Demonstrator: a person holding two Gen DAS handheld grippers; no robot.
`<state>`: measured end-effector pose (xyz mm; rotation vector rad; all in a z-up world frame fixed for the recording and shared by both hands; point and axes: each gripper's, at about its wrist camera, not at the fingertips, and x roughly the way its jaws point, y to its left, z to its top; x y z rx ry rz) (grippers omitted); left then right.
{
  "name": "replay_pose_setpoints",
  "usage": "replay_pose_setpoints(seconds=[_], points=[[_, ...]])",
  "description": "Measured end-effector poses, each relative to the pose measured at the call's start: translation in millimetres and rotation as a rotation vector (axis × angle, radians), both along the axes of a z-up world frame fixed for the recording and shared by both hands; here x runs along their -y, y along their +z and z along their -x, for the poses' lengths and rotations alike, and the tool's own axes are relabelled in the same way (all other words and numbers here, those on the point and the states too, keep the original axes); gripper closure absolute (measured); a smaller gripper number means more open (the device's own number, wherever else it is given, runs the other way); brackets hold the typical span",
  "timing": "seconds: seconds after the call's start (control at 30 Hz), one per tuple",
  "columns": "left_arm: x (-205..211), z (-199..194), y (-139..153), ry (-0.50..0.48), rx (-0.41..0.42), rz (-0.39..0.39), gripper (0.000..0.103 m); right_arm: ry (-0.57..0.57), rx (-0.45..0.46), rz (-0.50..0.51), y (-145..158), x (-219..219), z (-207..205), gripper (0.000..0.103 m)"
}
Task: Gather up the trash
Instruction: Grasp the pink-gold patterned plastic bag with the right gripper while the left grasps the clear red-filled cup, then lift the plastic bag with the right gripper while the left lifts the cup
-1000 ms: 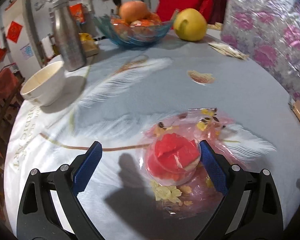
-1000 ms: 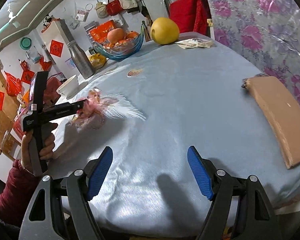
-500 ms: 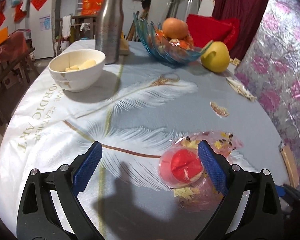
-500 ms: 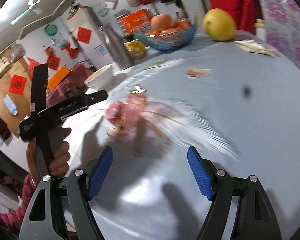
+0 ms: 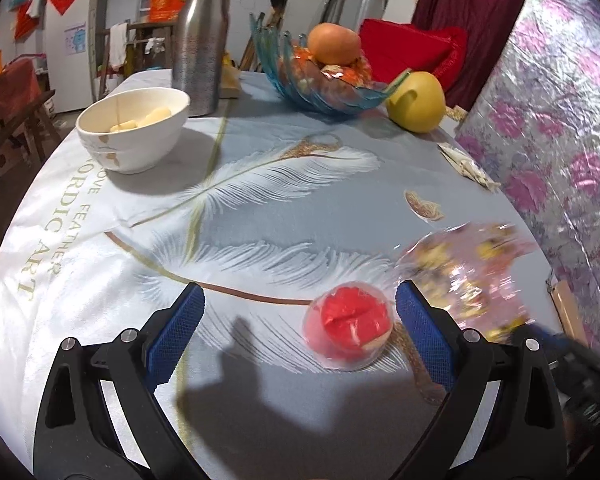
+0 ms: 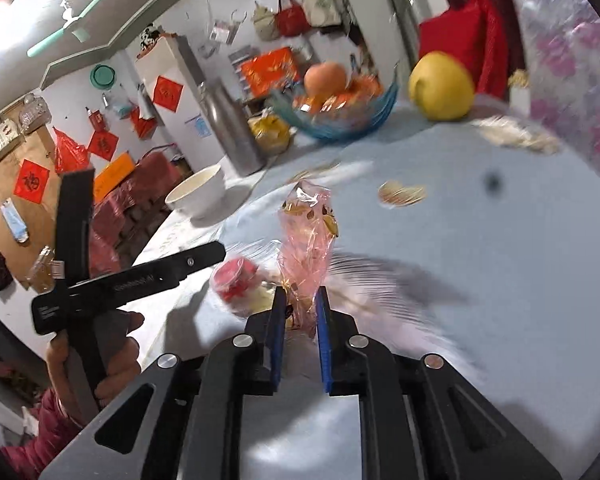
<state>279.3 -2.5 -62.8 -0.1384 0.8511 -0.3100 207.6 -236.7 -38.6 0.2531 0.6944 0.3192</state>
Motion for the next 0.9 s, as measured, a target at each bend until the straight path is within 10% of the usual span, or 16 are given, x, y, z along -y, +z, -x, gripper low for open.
replay_pose_setpoints(seconds=[0.43, 0.57, 0.9], points=[[63, 8, -25, -0.114, 0.036, -0.293, 0.013, -0.084, -0.097, -0.058, -30, 52, 17, 0.081], [57, 0, -31, -0.121, -0.012, -0.25, 0.037, -0.101, -0.097, -0.058, -30, 52, 17, 0.041], [44, 7, -11, -0.118, 0.061, -0.15, 0.047, -0.158, -0.167, -0.058, -42, 52, -11, 0.04]])
